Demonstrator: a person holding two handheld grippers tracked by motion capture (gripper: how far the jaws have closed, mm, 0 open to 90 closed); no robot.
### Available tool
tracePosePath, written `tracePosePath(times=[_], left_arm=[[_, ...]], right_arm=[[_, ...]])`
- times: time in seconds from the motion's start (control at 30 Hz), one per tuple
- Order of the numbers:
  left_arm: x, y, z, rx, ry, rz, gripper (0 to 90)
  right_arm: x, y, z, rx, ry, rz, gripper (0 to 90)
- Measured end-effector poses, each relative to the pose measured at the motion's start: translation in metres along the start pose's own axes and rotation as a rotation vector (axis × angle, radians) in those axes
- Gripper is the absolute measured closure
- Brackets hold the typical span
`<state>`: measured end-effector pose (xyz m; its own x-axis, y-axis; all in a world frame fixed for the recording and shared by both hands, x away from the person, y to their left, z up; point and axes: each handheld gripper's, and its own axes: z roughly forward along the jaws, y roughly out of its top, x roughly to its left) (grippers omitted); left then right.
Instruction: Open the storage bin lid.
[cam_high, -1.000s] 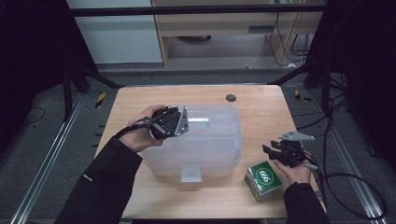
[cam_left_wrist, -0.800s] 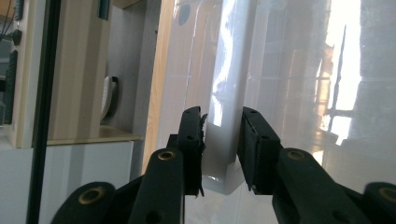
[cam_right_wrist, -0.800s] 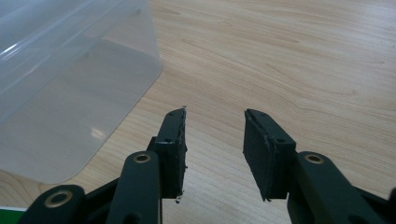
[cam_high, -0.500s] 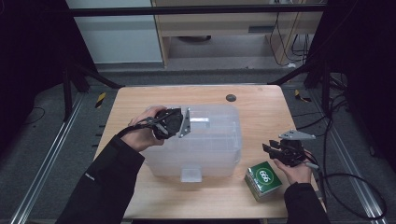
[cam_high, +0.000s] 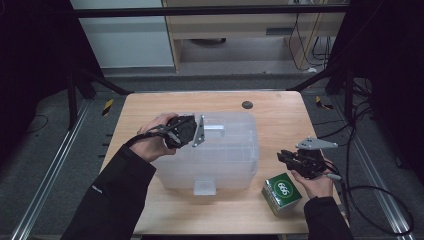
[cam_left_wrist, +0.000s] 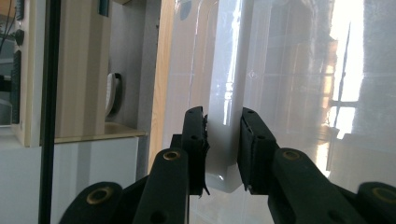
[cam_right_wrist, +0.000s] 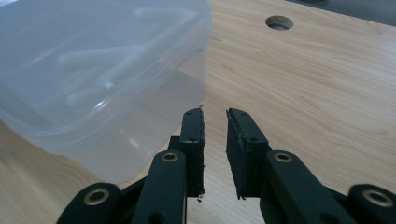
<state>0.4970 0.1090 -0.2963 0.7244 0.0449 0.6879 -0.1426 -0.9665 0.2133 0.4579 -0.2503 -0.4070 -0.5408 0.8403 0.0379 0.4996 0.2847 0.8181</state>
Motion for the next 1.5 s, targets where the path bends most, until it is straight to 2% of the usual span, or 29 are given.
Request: tracePosePath(times=[0.4,0.67,0.83,1.0,1.23,1.33,1.4,1.5], left_arm=[[0.011,-0.002,0.000,-0.011,0.035,-0.051,72.4],[0.018,-0.003,0.000,-0.016,0.039,-0.070,71.8],[0.022,-0.002,0.001,-0.013,0.053,-0.084,71.3],[0.026,-0.003,0.003,-0.019,0.068,-0.110,70.7],[0.032,-0.003,0.005,-0.019,0.076,-0.130,70.3],[0.035,-0.003,0.005,-0.020,0.076,-0.140,69.9],[0.037,-0.004,0.006,-0.027,0.077,-0.152,69.7],[0.040,-0.004,0.007,-0.025,0.080,-0.156,69.6]], right_arm=[[0.013,0.004,-0.006,-0.009,0.052,-0.028,80.5],[0.020,0.002,-0.011,-0.012,0.083,-0.047,89.3],[0.023,0.002,-0.012,-0.010,0.121,-0.024,90.0],[0.028,0.001,-0.009,0.001,0.149,-0.023,90.0],[0.032,0.000,-0.007,-0.005,0.169,-0.013,90.0],[0.034,0.001,-0.007,-0.021,0.203,0.004,90.0],[0.037,0.002,-0.007,-0.024,0.197,-0.007,90.0],[0.040,0.005,-0.006,-0.037,0.213,-0.014,90.0]])
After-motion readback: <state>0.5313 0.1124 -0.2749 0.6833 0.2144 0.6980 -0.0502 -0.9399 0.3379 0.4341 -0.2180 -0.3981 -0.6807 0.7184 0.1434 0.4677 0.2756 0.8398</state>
